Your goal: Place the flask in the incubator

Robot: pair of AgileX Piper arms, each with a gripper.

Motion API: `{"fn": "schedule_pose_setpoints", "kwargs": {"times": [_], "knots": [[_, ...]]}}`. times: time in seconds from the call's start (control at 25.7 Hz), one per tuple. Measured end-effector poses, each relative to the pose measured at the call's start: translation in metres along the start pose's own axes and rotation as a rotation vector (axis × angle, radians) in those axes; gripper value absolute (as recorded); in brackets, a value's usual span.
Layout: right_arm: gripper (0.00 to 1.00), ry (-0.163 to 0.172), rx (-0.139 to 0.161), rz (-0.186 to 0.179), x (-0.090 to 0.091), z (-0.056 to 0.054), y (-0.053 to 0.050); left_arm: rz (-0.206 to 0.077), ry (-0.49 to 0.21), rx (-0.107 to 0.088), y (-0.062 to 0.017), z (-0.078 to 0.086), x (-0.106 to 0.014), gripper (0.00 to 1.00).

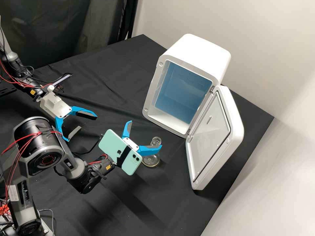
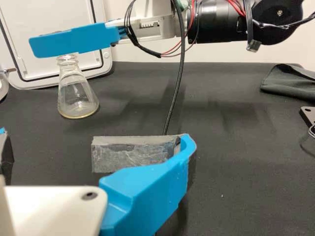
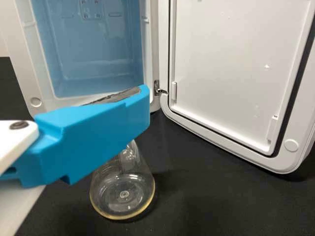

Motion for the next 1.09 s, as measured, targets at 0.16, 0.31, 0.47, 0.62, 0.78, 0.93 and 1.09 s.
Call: {"fn": "schedule_pose_setpoints", "kwargs": {"times": [0.16, 0.31, 0.47, 0.62, 0.78, 0.93, 1.09], "knots": [[1.00, -0.027, 0.009, -0.031, 0.002, 0.007, -0.008, 0.000, 0.000, 0.000, 0.0000, 0.000, 0.000, 1.00], [1.00, -0.049, 0.012, -0.056, 0.004, 0.013, -0.014, 0.000, 0.000, 0.000, 0.0000, 0.000, 0.000, 1.00], [1.00, -0.057, -0.001, -0.066, 0.004, 0.016, -0.016, 0.002, -0.007, 0.002, 0.0006, 0.002, 0.001, 1.00], [1.00, -0.061, -0.006, -0.074, 0.004, 0.017, -0.018, 0.004, -0.008, 0.003, 0.0011, 0.002, 0.001, 1.00], [1.00, -0.079, 0.001, -0.095, 0.005, 0.022, -0.024, 0.010, -0.010, 0.005, 0.0029, 0.002, 0.003, 1.00], [1.00, -0.098, 0.007, -0.099, 0.006, 0.027, -0.025, 0.012, -0.010, 0.005, 0.0034, 0.002, 0.003, 1.00], [1.00, -0.117, 0.011, -0.087, 0.008, 0.034, -0.022, 0.013, -0.010, 0.005, 0.0037, 0.002, 0.003, 1.00]]}}
